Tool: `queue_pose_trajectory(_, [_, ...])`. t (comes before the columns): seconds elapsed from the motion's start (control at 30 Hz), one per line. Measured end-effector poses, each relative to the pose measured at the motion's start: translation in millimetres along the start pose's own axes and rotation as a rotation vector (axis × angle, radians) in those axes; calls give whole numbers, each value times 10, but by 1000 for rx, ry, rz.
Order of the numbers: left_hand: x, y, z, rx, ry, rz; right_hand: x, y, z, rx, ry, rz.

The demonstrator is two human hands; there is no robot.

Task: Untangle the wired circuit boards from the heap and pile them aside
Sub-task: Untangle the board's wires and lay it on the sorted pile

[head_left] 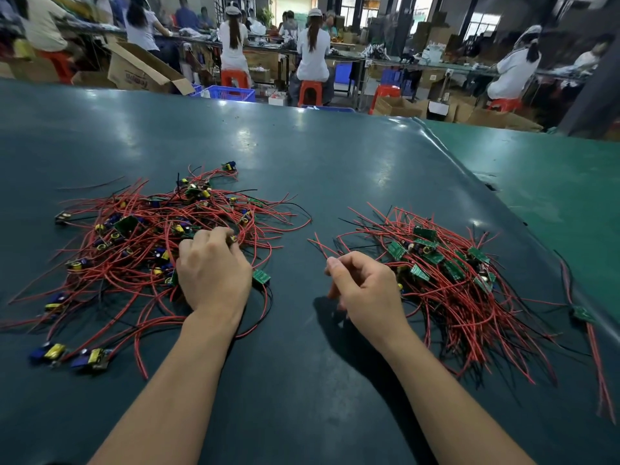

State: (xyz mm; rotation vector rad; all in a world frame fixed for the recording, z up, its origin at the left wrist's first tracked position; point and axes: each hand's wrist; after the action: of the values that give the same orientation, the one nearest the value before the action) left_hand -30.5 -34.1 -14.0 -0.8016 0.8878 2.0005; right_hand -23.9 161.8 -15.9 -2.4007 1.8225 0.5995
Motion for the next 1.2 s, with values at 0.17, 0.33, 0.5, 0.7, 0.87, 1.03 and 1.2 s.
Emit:
queue_pose_trajectory(0.17, [-90, 13, 24, 339, -141, 288, 3, 16, 5, 3, 19, 4])
queue_pose_trajectory(0.33, [-89, -157, 248, 864, -358, 342, 0, 27, -46, 9, 165, -54])
queue_pose_trajectory(0.5, [104, -372, 435, 974, -564, -25, -102, 52, -148, 13, 651, -94])
queue_pose_trajectory(0.7, [181, -371, 447, 672, -914, -340, -146, 71, -130, -1, 638, 69])
queue_pose_trajectory(0.87, [193, -364, 472, 491, -1045, -528, -113, 53, -149, -26, 503, 216])
queue_pose_trajectory(1.03, [189, -373, 457, 564, -975, -627, -95, 34, -128, -31, 298, 278])
queue_pose_trajectory(1.2, [210, -363, 452, 555, -973, -503, -75, 43, -131, -83, 280, 240])
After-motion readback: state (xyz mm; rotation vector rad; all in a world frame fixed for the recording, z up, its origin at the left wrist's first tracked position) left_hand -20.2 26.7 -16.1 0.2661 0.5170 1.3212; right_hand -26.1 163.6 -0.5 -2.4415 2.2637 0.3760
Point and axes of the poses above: each hand's wrist, its own y-axis towards the middle knuckle, its own x-axis out of the palm, z = x × y, and after that the axes turned 15 degrees about -z, right-handed
